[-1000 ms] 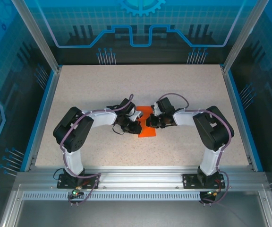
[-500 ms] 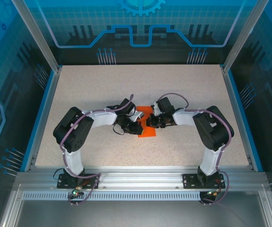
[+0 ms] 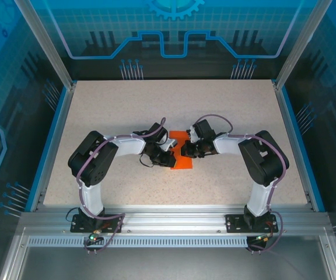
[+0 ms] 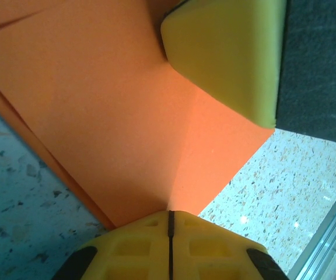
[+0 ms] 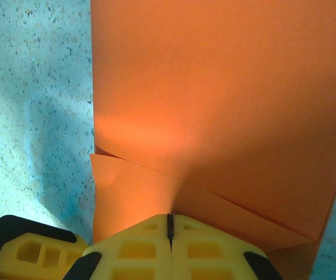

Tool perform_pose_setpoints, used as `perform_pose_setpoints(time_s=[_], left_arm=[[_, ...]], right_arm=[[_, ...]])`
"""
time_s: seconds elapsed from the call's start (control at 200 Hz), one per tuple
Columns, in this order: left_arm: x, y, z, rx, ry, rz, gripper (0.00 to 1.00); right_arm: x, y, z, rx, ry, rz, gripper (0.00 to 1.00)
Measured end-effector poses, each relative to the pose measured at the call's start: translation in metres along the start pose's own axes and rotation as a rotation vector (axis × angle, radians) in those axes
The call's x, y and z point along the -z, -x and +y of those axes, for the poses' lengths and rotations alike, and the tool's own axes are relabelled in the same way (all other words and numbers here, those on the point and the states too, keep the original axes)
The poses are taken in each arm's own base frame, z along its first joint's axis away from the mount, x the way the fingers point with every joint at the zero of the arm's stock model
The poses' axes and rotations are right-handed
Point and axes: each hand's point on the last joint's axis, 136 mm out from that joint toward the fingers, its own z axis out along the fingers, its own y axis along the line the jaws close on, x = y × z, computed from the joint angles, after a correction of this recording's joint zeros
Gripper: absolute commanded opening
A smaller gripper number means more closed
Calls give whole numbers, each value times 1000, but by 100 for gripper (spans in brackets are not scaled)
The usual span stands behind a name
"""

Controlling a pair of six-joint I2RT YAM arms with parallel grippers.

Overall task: Fold a paper plane with a square sheet of paper (fold left side to right side)
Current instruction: Fold the triangle a second time at the center of the table.

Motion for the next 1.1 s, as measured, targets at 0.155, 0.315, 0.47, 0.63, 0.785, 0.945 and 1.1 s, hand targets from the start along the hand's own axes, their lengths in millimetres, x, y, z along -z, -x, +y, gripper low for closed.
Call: perform_pose_setpoints(time_s=[0.155,0.315,0.47,0.63,0.785,0.945,1.1], left_arm=[[0,-1,1,-4,-2,-7,7],[1,-2,1,-12,-5,-19,7],[2,-7,2,-15,-2,-29,7],[5,-14,4,-14,4,-30,7],[7,-18,5,-12,12,-30,7],[12,-25,9,5,24,-25,10],[26,-24,10,40,23,-49,22]], right_arm=[[0,0,-1,5,-1,2,3],[2,-1,-2,-2,6,12,3],[2,-2,-4,-7,13,22,3],[2,-3,-4,-6,20,29,3],[3,-2,-5,-8,22,28,3],[4,-1,-6,-11,24,26,7],[8,3,-7,-1,10,7,19]])
